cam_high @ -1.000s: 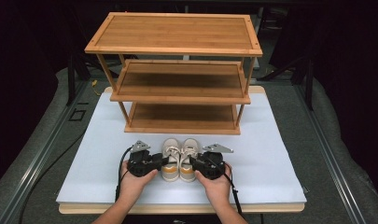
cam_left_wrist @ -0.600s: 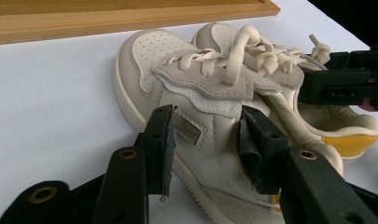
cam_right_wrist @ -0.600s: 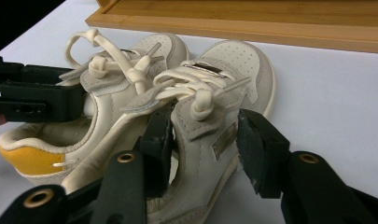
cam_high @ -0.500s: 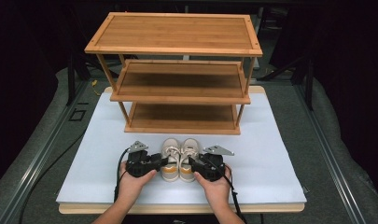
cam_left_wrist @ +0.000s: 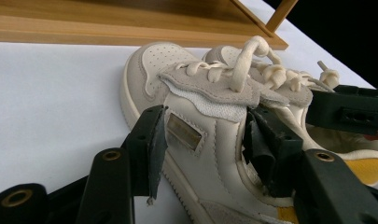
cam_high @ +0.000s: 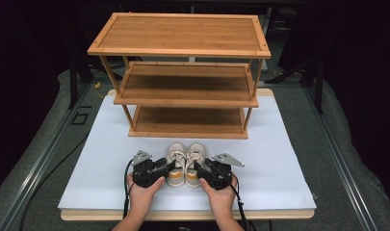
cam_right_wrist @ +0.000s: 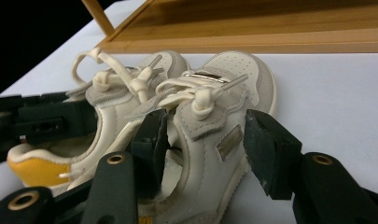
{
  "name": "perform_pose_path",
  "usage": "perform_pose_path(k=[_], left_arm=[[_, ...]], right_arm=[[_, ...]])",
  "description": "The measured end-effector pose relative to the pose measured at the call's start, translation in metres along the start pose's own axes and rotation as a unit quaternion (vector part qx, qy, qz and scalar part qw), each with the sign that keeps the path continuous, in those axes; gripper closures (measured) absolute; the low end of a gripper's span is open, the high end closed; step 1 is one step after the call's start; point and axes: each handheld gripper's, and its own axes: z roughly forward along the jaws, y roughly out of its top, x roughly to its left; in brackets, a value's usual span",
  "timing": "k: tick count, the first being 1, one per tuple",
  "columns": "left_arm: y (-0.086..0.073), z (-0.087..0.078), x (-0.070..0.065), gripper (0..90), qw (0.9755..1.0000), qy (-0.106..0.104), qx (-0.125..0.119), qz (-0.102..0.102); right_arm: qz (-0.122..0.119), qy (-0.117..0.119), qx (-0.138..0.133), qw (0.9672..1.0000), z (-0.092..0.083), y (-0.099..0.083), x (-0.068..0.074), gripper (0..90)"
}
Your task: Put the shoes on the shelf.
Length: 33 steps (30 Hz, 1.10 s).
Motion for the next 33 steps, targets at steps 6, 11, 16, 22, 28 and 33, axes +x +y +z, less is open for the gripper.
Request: perform_pose_path(k=[6,11,16,22,28,33], left_arm=[[-0.003,0.005,0.003,44.8,0.9998,0.001,-0.016,-0.012],[-0.005,0.008,0.005,43.1,0.9994,-0.001,-0.026,-0.021],[-0.005,0.009,0.005,43.1,0.9994,0.0,-0.026,-0.023],[-0.005,0.008,0.003,44.7,0.9994,0.004,-0.029,-0.02],[-0.006,0.008,0.002,46.6,0.9994,0.009,-0.032,-0.015],[-0.006,0.007,0.001,48.1,0.9993,0.012,-0.033,-0.014]], right_arm=[[0.021,0.004,-0.007,0.9997,0.005,-0.004,-0.002,46.3],[0.035,0.005,-0.018,0.9992,0.009,-0.007,-0.005,45.0],[0.028,0.0,-0.022,0.9994,0.009,-0.009,-0.004,45.1],[0.038,-0.006,-0.03,0.9988,0.008,-0.012,-0.002,45.3],[0.047,-0.016,-0.038,0.998,0.008,-0.013,0.0,47.7],[0.046,-0.021,-0.037,0.998,0.009,-0.012,0.002,49.5]])
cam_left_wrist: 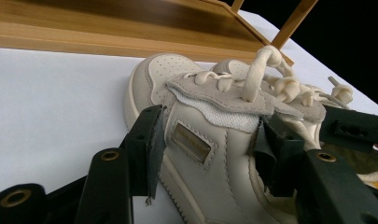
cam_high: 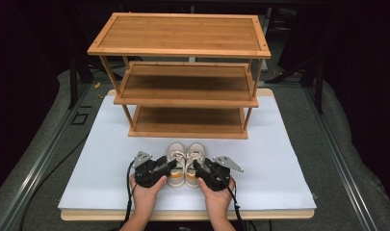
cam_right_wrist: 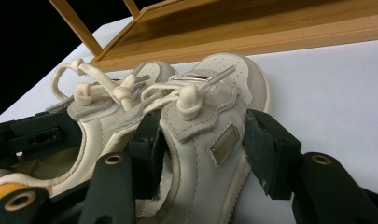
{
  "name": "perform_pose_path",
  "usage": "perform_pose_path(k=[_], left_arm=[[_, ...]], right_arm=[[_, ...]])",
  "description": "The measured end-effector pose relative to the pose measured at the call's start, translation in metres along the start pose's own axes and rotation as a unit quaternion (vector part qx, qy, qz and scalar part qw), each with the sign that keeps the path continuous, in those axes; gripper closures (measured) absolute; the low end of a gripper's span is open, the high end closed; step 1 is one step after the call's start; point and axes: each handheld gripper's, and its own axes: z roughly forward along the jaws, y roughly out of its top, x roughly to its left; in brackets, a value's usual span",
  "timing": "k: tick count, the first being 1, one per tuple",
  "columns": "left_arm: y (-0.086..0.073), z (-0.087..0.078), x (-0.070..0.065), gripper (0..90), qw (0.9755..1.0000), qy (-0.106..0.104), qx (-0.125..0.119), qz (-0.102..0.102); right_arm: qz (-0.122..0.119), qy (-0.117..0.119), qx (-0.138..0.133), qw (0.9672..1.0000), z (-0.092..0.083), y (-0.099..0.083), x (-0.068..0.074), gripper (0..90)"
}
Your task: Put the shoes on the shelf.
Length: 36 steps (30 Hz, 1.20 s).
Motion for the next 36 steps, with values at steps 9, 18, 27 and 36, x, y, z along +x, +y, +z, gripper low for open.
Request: perform_pose_path(k=[9,18,27,36], left_arm=[[0.001,0.0,-0.003,51.8,1.0,0.001,-0.003,-0.003],[0.002,0.0,-0.004,51.8,1.0,0.003,-0.006,-0.005],[0.006,-0.001,-0.004,51.8,0.9999,-0.003,-0.008,-0.014],[0.015,-0.007,-0.007,51.9,0.9998,-0.005,-0.014,-0.014]], right_arm=[[0.007,0.002,0.003,1.0,-0.001,0.001,0.0,51.5],[0.007,-0.002,0.001,1.0,-0.001,0.002,0.002,52.2],[0.01,0.001,0.0,0.9999,-0.002,0.004,0.002,52.5],[0.004,0.01,-0.006,0.9999,-0.008,0.014,0.007,52.5]])
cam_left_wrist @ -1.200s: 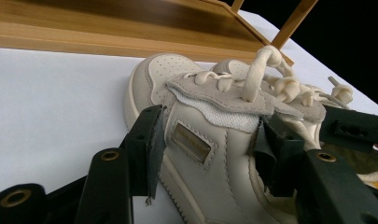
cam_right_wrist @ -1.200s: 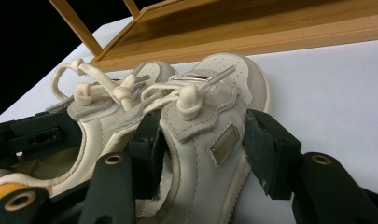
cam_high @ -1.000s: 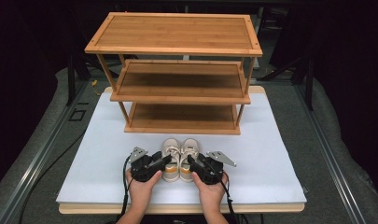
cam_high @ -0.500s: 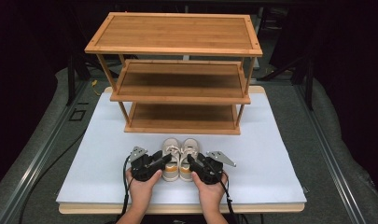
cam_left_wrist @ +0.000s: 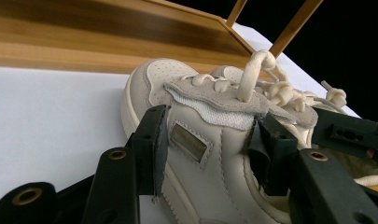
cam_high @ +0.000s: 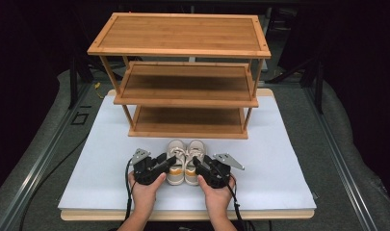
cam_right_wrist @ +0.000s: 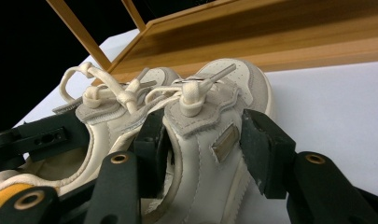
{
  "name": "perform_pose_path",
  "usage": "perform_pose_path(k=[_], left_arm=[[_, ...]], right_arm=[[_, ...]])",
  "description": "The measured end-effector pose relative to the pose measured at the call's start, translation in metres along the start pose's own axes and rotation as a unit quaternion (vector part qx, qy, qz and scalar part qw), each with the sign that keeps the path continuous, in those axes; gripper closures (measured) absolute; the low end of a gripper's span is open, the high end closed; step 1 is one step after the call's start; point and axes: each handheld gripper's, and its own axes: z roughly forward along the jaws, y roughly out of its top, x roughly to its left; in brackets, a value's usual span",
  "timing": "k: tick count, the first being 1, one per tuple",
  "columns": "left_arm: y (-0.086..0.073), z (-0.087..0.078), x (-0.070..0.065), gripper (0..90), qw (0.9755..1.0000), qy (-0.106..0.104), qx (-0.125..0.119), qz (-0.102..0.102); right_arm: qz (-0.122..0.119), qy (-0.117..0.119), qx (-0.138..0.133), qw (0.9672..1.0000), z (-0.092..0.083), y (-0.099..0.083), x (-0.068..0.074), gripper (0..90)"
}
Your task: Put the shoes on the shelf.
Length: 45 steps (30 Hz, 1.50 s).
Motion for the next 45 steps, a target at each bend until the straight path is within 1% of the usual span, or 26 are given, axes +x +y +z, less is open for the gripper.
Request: perform_pose_path(k=[1,3,4,8,9,10,11,14,15,16,17,18,19,22,23,28,29,30,31,34,37,38,39,42,44,45], left_arm=[[0.0,0.0,0.0,51.8,1.0,0.0,0.0,0.0],[0.003,-0.002,-0.001,51.8,1.0,0.002,-0.002,0.004],[0.005,-0.003,-0.002,51.8,1.0,0.002,-0.003,0.004],[0.011,-0.005,-0.004,51.8,1.0,0.003,-0.006,0.006],[0.013,-0.006,-0.004,51.8,1.0,0.002,-0.006,0.006],[0.016,-0.008,-0.006,51.8,0.9999,0.001,-0.009,0.006],[0.018,-0.009,-0.006,51.8,0.9999,0.0,-0.009,0.006],[0.025,-0.011,-0.008,51.7,1.0,-0.002,-0.008,0.005],[0.025,-0.011,-0.008,51.7,1.0,-0.002,-0.008,0.005],[0.03,-0.013,-0.009,51.7,0.9999,-0.002,-0.011,0.006],[0.032,-0.014,-0.01,51.7,0.9999,-0.002,-0.011,0.007],[0.034,-0.015,-0.01,51.7,0.9999,-0.002,-0.013,0.007],[0.035,-0.016,-0.011,51.7,0.9999,-0.001,-0.015,0.009],[0.04,-0.018,-0.013,51.7,0.9998,0.001,-0.018,0.009],[0.042,-0.019,-0.014,51.7,0.9997,0.001,-0.02,0.011],[0.048,-0.022,-0.016,51.7,0.9997,-0.003,-0.025,0.008],[0.05,-0.023,-0.016,51.7,0.9996,-0.005,-0.027,0.006],[0.051,-0.023,-0.016,51.7,0.9996,-0.004,-0.028,0.006],[0.054,-0.025,-0.018,51.8,0.9995,-0.004,-0.031,0.008],[0.059,-0.027,-0.018,51.8,0.9994,-0.004,-0.033,0.006],[0.064,-0.03,-0.02,51.8,0.9993,-0.007,-0.037,0.004],[0.065,-0.031,-0.02,51.8,0.9992,-0.007,-0.038,0.006],[0.069,-0.032,-0.022,51.8,0.9991,-0.007,-0.04,0.006],[0.071,-0.034,-0.023,51.8,0.999,-0.008,-0.043,0.005],[0.075,-0.035,-0.024,51.8,0.9989,-0.008,-0.045,0.006],[0.076,-0.036,-0.025,51.8,0.9989,-0.008,-0.046,0.007]], right_arm=[[0.001,-0.01,-0.005,0.9999,0.0,0.001,0.002,52.5],[0.003,-0.002,-0.005,1.0,-0.001,0.003,0.002,52.5],[0.001,-0.015,-0.006,0.9999,-0.001,0.004,0.004,52.5],[-0.004,0.005,-0.003,1.0,-0.004,0.009,0.005,52.6],[-0.003,-0.008,-0.006,0.9999,-0.004,0.011,0.008,52.5],[-0.006,-0.003,-0.009,0.9999,-0.006,0.014,0.009,52.5],[-0.008,-0.023,-0.013,0.9996,-0.006,0.016,0.011,52.5],[-0.008,0.005,-0.006,0.9999,-0.01,0.022,0.012,52.5],[-0.007,-0.011,-0.01,0.9999,-0.01,0.024,0.014,52.6],[-0.007,0.012,-0.005,0.9999,-0.011,0.026,0.013,52.6],[-0.004,-0.011,-0.011,0.9999,-0.011,0.027,0.015,52.6],[-0.003,0.025,-0.003,0.9997,-0.013,0.029,0.013,52.6],[-0.003,0.003,-0.012,0.9999,-0.012,0.031,0.016,52.6],[-0.002,0.008,-0.018,0.9998,-0.013,0.035,0.019,52.6],[-0.004,0.01,-0.011,0.9999,-0.015,0.037,0.019,52.6],[-0.009,0.005,-0.021,0.9997,-0.017,0.045,0.023,52.6],[-0.011,0.02,-0.015,0.9996,-0.02,0.049,0.024,52.6],[-0.011,0.02,-0.015,0.9996,-0.02,0.049,0.024,52.6],[-0.012,-0.003,-0.022,0.9997,-0.019,0.051,0.026,52.6],[-0.007,0.013,-0.02,0.9997,-0.022,0.055,0.028,52.7],[-0.008,0.01,-0.023,0.9997,-0.024,0.06,0.031,52.7],[-0.009,0.022,-0.022,0.9995,-0.026,0.063,0.032,52.7],[-0.009,0.014,-0.025,0.9996,-0.026,0.065,0.033,52.8],[-0.011,0.021,-0.025,0.9994,-0.028,0.07,0.035,52.8],[-0.01,0.014,-0.03,0.9994,-0.029,0.071,0.036,52.8],[-0.011,0.025,-0.026,0.9993,-0.03,0.073,0.036,52.8]])
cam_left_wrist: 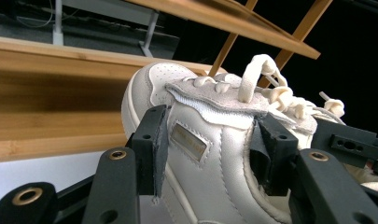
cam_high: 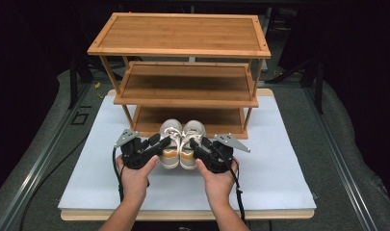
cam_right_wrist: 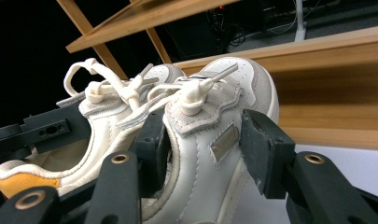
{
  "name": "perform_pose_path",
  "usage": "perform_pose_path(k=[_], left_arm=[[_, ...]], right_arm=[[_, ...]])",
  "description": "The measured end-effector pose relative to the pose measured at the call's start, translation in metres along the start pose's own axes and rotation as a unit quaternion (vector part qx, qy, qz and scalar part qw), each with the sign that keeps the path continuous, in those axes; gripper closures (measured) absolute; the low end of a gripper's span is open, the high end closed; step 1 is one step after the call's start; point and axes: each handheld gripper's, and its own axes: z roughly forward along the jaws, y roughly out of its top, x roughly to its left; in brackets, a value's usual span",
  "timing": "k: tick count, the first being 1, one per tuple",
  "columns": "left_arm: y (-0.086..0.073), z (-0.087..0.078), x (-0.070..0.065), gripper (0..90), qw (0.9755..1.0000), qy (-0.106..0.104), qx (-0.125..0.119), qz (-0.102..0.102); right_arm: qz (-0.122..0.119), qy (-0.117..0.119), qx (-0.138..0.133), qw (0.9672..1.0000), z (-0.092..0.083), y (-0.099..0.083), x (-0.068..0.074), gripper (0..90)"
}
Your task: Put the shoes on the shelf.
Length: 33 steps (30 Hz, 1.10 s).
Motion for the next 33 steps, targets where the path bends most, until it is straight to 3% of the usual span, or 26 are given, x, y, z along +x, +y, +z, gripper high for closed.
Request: perform_pose_path(k=[7,8,19,25,29,30,33], left_arm=[[0.011,-0.003,-0.004,51.8,1.0,-0.003,-0.005,-0.002],[0.015,-0.003,-0.004,51.8,1.0,-0.004,-0.007,-0.002],[0.03,-0.006,-0.008,51.8,0.9999,-0.007,-0.013,-0.002],[0.038,-0.009,-0.012,51.8,0.9998,-0.008,-0.017,0.001],[0.044,-0.01,-0.013,51.8,0.9997,-0.011,-0.019,0.003],[0.044,-0.01,-0.013,51.9,0.9997,-0.011,-0.019,0.003],[0.049,-0.01,-0.016,51.9,0.9998,-0.009,-0.019,0.006]], right_arm=[[0.0,-0.011,-0.009,0.9999,-0.003,0.01,0.005,52.9],[0.0,-0.001,-0.011,0.9999,-0.004,0.013,0.005,53.0],[-0.001,-0.001,-0.014,0.9999,-0.008,0.028,0.01,53.0],[-0.003,-0.004,-0.03,0.9996,-0.01,0.037,0.015,53.1],[-0.009,0.001,-0.02,0.9998,-0.013,0.042,0.017,53.1],[-0.007,0.001,-0.034,0.9994,-0.011,0.043,0.017,53.1],[-0.006,0.001,-0.033,0.9994,-0.012,0.046,0.017,53.1]])
